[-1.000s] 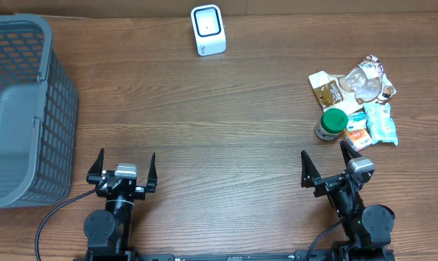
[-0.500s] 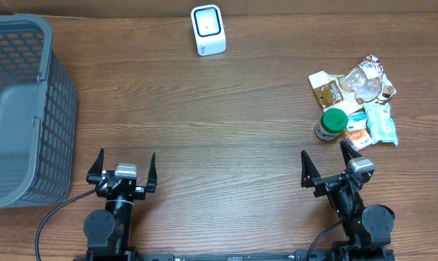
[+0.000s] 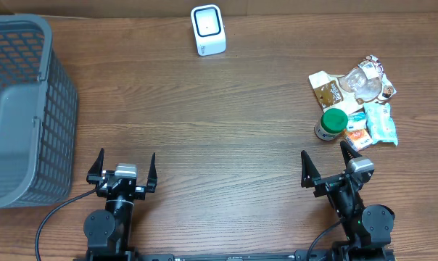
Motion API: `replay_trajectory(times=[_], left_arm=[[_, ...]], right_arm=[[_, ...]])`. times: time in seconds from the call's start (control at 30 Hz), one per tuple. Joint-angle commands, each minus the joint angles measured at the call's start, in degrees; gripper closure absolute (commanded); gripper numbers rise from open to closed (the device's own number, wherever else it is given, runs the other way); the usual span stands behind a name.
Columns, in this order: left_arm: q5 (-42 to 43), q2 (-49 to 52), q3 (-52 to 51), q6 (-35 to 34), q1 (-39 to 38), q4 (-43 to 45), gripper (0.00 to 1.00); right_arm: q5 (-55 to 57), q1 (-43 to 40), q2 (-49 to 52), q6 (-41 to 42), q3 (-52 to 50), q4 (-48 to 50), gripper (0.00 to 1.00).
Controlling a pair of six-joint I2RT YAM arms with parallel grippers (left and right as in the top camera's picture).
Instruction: Scan the item barcode
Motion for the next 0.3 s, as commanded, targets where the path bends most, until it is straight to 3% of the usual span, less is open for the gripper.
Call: replay_trajectory(times=[0.0, 0.27], left_arm=[[0.61, -0.61, -0.24, -1.27, 0.57, 0.00, 0.00], [0.61, -0.61, -0.24, -1.27, 0.57, 0.00, 0.01]], right_arm=[[-0.33, 0.28, -0.57, 0.22, -0.61, 0.35, 0.00], [-0.33, 0.28, -0.57, 0.20, -0.61, 0.35, 0.00]])
